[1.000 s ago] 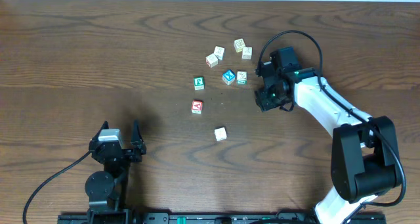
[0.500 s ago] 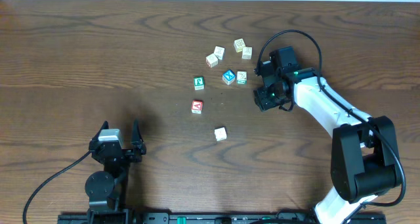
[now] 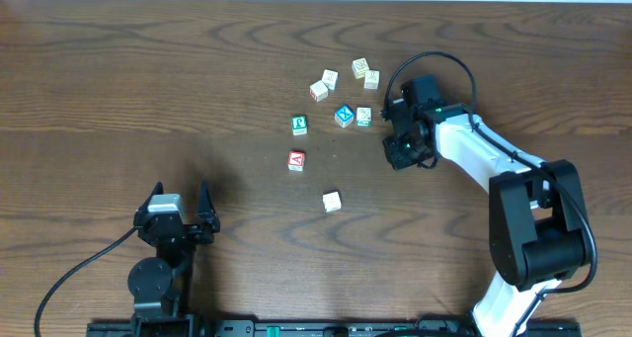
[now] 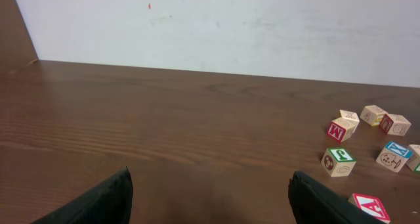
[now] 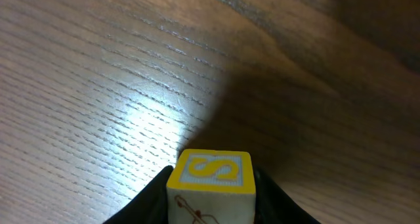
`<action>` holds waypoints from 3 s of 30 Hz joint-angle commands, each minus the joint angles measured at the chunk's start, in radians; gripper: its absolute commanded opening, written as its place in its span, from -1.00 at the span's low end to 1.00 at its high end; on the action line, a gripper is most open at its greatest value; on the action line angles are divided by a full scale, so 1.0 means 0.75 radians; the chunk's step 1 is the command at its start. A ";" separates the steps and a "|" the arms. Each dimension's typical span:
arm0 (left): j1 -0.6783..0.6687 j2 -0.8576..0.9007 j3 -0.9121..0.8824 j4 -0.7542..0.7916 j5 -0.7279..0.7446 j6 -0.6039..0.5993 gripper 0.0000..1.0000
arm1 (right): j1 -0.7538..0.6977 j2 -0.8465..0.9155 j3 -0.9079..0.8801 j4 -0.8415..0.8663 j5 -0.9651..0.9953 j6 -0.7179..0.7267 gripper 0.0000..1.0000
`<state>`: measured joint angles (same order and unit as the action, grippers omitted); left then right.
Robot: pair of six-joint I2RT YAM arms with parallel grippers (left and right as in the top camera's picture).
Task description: Lift 3 blocks
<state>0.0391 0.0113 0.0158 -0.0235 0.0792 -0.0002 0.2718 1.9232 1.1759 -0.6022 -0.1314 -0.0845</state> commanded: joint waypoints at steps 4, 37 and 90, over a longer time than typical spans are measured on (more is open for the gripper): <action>0.001 -0.001 -0.016 -0.054 0.020 -0.003 0.53 | 0.010 0.010 -0.010 0.003 0.004 0.007 -0.39; 0.001 -0.001 -0.016 -0.053 0.020 -0.003 0.53 | 0.381 -0.013 0.003 -0.245 0.130 0.721 -0.44; 0.001 0.039 0.005 -0.049 0.072 -0.096 0.53 | 0.279 0.012 0.291 0.024 0.135 0.530 0.98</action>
<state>0.0391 0.0154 0.0162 -0.0223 0.0822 -0.0448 0.5114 1.9217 1.3865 -0.5819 -0.0410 0.3130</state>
